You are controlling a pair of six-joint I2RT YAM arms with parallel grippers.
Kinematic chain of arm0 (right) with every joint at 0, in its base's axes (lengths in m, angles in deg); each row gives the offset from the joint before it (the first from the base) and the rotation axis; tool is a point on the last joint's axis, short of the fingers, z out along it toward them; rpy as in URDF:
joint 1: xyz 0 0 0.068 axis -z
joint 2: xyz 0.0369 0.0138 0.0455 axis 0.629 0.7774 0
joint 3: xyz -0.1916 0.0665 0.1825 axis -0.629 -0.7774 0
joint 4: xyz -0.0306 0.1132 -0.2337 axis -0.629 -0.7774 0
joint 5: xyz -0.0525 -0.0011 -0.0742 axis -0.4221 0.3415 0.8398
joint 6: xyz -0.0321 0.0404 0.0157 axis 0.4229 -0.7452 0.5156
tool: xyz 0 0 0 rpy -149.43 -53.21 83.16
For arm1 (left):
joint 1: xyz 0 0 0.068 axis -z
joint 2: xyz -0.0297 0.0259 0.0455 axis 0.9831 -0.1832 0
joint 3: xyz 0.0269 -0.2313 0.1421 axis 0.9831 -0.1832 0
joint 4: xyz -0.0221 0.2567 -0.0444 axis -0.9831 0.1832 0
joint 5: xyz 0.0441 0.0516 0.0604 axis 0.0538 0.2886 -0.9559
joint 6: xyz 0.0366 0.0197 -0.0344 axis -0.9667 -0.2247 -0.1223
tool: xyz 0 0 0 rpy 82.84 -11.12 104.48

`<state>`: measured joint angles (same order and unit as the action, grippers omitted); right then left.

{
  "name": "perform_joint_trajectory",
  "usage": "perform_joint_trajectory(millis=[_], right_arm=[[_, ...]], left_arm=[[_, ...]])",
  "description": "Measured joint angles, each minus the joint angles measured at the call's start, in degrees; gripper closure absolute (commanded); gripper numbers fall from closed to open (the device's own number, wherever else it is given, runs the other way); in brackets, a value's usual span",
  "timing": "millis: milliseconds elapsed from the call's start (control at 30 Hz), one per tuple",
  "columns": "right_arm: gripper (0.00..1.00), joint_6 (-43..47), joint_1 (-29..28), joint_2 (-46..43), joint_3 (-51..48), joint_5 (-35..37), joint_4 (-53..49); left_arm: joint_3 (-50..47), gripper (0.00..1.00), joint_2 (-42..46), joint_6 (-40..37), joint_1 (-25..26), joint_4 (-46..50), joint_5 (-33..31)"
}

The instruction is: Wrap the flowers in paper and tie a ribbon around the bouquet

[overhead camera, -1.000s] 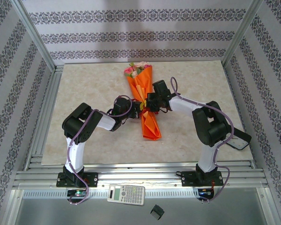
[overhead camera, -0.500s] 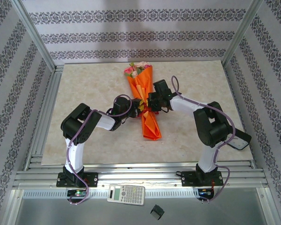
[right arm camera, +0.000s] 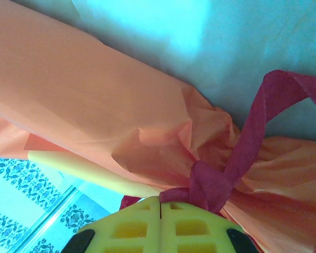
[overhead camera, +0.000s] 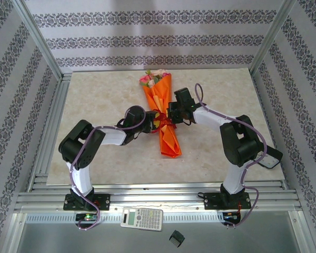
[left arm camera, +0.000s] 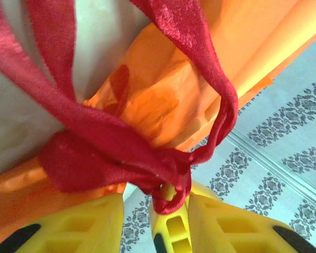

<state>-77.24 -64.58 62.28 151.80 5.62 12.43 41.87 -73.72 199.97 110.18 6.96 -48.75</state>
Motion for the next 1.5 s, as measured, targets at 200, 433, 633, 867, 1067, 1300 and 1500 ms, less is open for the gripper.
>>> perform_joint_trajectory(millis=[200,433,633,867,1067,1300,1500], right_arm=[[1.0,0.0,0.0,0.0,0.0,0.0,0.7],[1.0,0.0,0.0,0.0,0.0,0.0,1.0],[1.0,0.0,0.0,0.0,0.0,0.0,1.3],[1.0,0.0,0.0,0.0,0.0,0.0,1.8],[1.0,0.0,0.0,0.0,0.0,0.0,1.8],[1.0,0.0,0.0,0.0,0.0,0.0,1.8],[1.0,0.0,0.0,0.0,0.0,-0.1,1.8]], left_arm=[[0.3,0.55,6.2,-1.4,-0.5,11.3,0.0],[0.7,0.51,6.7,-0.2,-1.8,16.6,-0.4],[2.9,0.44,3.1,0.8,-2.9,16.5,-1.8],[5.4,0.23,0.9,3.0,-3.1,16.6,-3.5],[6.5,0.21,0.8,4.5,-3.5,18.4,-4.0],[10.4,0.27,-3.5,4.7,-4.6,19.5,-4.4],[12.6,0.3,-5.0,4.7,-4.9,23.2,-3.2]])
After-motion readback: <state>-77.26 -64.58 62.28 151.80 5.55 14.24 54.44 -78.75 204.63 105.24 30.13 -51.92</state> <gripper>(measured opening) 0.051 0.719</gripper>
